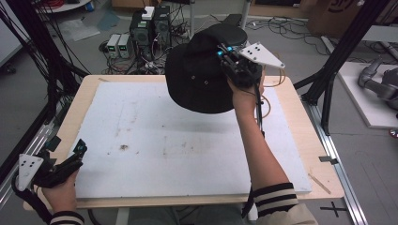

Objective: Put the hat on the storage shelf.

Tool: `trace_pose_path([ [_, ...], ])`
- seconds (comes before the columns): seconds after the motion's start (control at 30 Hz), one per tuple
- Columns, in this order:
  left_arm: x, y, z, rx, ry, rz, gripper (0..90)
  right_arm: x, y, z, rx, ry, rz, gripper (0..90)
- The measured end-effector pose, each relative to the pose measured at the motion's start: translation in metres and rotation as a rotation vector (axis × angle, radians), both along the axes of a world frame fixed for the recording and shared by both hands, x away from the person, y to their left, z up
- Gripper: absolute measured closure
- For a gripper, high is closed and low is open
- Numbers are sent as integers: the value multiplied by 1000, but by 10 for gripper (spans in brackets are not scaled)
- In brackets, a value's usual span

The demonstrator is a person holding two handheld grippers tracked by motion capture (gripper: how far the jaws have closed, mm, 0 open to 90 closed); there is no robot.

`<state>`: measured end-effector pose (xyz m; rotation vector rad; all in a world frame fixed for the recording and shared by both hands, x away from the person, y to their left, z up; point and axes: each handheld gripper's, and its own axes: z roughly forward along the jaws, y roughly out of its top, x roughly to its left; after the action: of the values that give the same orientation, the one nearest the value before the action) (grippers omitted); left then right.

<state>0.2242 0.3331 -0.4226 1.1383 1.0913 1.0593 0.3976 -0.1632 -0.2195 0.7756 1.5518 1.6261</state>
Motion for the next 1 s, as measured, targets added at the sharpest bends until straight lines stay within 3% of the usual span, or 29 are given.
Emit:
trace_pose_path([
  [0.17, -1, 0, 0, 1, -1, -2, 174, 1, -19, 13, 19, -30, -33, 887],
  [0.53, 0, -1, 0, 9, -3, -6, 170, 3, -59, 32, 57, -50, -114, 886],
  [1.0, -1, 0, 0, 7, -1, -4, 170, -3, -73, 54, 80, -90, -125, 888],
])
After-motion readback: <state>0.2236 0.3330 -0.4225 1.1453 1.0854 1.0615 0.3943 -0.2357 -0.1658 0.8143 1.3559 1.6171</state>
